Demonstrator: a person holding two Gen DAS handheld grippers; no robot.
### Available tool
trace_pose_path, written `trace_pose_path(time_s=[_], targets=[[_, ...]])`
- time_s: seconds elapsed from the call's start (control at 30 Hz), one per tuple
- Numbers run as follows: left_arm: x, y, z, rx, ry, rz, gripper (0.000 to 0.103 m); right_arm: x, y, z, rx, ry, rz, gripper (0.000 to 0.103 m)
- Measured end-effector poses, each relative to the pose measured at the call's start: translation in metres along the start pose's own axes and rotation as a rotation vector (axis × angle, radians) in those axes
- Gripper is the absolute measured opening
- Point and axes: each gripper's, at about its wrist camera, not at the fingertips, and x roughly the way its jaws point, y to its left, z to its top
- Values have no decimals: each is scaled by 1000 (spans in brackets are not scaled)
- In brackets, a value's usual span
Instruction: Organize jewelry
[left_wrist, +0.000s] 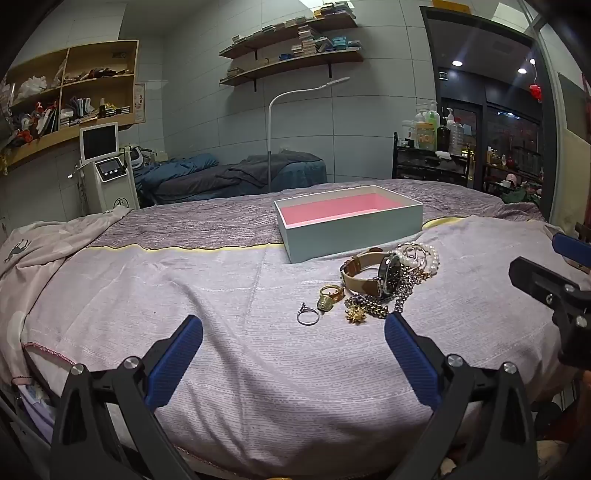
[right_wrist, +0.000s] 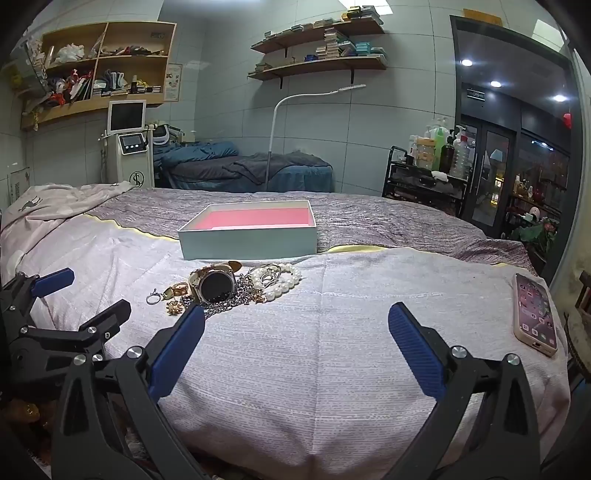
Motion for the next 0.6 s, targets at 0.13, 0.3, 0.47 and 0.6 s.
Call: trace_pose_path(time_s=[0.13, 0.3, 0.47, 0.6], targets=[[0, 0, 0, -1, 2, 1, 97, -1, 0, 0, 4, -9, 2, 98], [1, 1, 0, -1, -1, 0, 97, -1, -1, -1, 8, -11, 3, 98], [0, 0, 0, 2, -3, 2, 97, 0, -1, -1, 9, -12, 5, 98], [3, 1, -1, 2, -2, 1, 97, -1, -1, -1, 10, -12, 7, 98]])
